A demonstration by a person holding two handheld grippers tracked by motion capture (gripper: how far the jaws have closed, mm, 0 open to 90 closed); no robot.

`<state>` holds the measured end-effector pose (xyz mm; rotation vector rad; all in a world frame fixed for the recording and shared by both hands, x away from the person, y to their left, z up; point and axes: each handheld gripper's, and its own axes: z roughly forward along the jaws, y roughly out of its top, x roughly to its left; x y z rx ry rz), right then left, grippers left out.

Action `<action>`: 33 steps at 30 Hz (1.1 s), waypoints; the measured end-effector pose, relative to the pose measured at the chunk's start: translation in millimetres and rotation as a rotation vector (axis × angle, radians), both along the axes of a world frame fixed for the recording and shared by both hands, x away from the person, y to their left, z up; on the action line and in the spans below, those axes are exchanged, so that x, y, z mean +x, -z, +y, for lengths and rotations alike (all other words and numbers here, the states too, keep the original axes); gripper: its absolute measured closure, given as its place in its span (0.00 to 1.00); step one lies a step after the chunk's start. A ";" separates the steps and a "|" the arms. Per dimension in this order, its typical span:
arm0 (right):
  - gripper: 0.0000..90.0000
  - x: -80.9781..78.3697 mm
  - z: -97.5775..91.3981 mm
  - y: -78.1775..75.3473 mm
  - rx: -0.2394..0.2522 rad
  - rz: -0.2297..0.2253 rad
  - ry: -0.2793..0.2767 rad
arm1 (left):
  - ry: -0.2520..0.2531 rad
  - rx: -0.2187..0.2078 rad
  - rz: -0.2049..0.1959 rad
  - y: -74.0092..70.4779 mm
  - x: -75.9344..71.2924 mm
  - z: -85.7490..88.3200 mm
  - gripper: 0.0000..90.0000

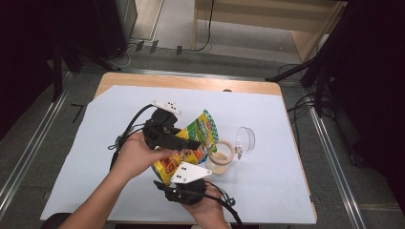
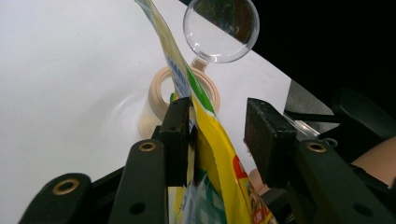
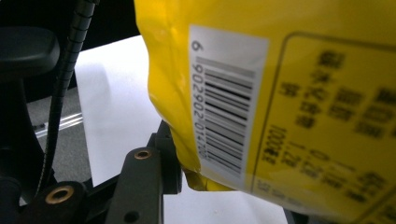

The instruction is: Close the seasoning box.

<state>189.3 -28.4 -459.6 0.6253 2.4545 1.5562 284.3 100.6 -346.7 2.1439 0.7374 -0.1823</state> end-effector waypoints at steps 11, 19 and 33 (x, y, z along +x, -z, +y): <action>0.69 0.2 -3.8 -2.6 0.014 0.020 0.022 | -0.017 0.005 0.039 0.5 5.7 2.7 0.77; 0.68 2.3 -5.5 -7.0 0.008 0.007 0.014 | -0.010 0.007 0.069 -3.3 15.5 0.1 0.79; 0.67 -4.3 -5.8 -9.3 -0.078 -0.093 0.010 | 0.021 0.015 0.129 -1.4 26.4 -9.5 0.81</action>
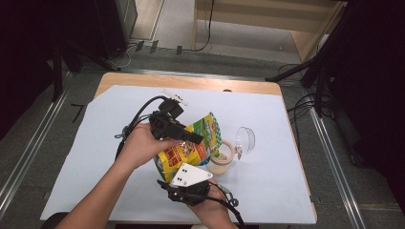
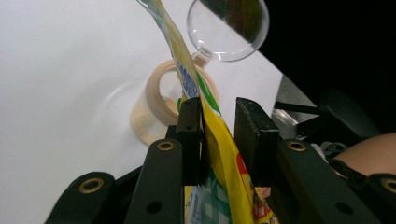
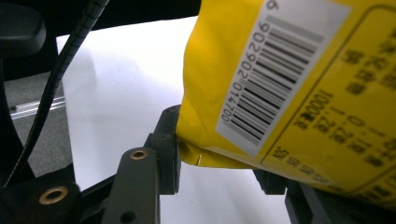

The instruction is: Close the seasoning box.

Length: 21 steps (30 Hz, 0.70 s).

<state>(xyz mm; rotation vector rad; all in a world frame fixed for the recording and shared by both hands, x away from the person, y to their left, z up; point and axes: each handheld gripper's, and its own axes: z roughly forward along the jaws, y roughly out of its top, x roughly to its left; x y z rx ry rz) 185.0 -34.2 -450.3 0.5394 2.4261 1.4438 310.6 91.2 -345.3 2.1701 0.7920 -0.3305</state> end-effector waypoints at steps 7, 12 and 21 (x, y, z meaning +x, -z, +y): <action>0.68 2.1 0.9 3.2 0.028 0.020 0.008 | -0.002 -0.002 -0.021 0.0 -2.9 -0.8 0.76; 0.68 3.3 0.0 3.5 0.041 0.038 0.012 | -0.003 -0.013 -0.033 -2.7 -5.6 0.4 0.71; 0.68 3.2 -2.8 0.4 0.059 0.051 0.019 | -0.015 -0.002 -0.032 -5.7 -7.8 5.2 0.74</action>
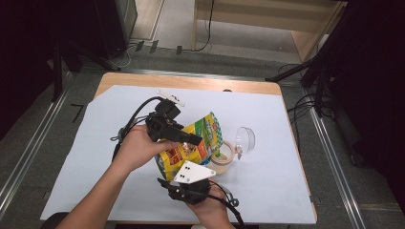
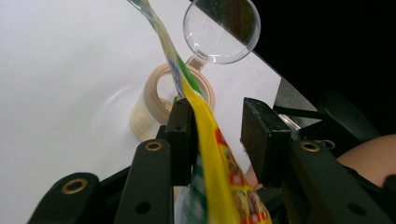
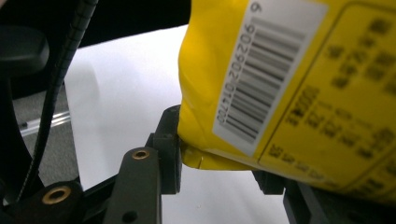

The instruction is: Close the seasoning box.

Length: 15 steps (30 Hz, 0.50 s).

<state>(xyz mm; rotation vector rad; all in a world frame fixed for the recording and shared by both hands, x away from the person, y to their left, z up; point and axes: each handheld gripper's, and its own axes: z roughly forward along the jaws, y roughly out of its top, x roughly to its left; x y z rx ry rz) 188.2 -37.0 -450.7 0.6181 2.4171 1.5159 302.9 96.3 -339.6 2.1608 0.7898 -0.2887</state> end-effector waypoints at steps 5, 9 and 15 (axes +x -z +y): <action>0.68 -1.8 -1.2 -3.0 0.001 -0.004 0.001 | -0.010 0.020 -0.009 1.1 1.3 -0.5 0.79; 0.67 -2.7 -1.8 -4.9 0.013 -0.005 0.002 | -0.021 0.012 -0.009 0.2 1.8 -1.2 0.81; 0.68 -2.1 -0.6 -3.4 0.014 0.004 0.009 | -0.026 0.012 -0.032 0.8 0.3 -5.8 0.81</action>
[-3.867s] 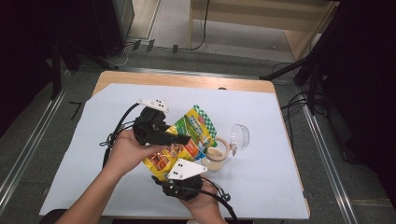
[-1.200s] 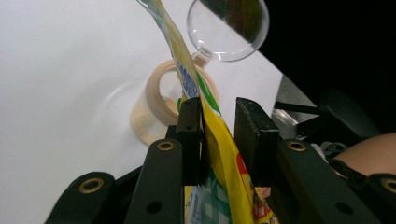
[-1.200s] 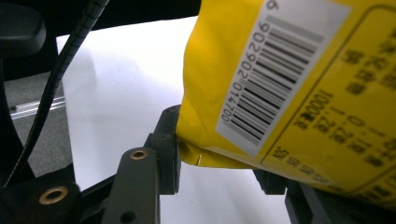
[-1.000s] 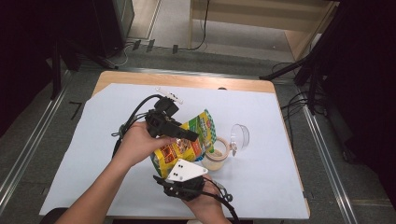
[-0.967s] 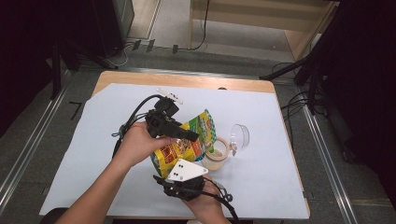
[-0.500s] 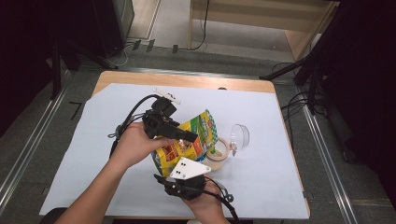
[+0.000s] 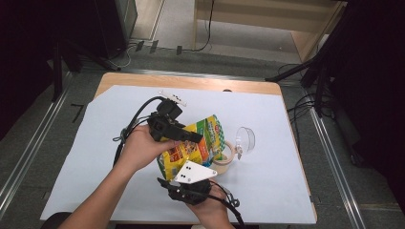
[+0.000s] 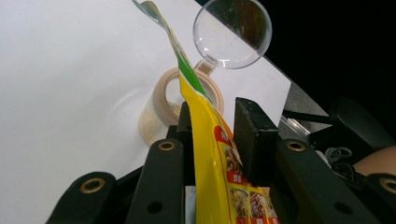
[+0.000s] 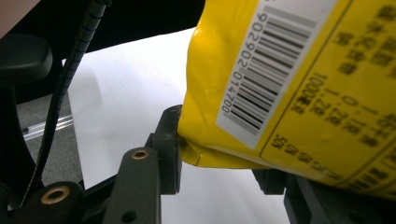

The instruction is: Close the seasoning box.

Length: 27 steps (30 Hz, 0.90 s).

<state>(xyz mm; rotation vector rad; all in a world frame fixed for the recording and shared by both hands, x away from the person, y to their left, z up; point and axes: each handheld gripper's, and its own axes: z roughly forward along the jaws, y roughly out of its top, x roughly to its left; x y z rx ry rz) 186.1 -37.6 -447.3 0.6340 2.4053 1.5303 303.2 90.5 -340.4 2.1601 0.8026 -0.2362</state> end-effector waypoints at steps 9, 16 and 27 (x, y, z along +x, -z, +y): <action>0.68 5.7 -2.9 -0.9 0.020 0.032 0.024 | -0.002 0.002 -0.035 -0.3 -3.1 -2.4 0.69; 0.68 5.2 -3.4 -2.5 0.029 0.030 0.012 | -0.024 0.004 0.005 1.3 3.6 -1.4 0.77; 0.69 15.2 -2.7 -6.2 0.055 0.038 0.007 | -0.017 0.036 -0.017 -8.6 14.8 -8.2 0.78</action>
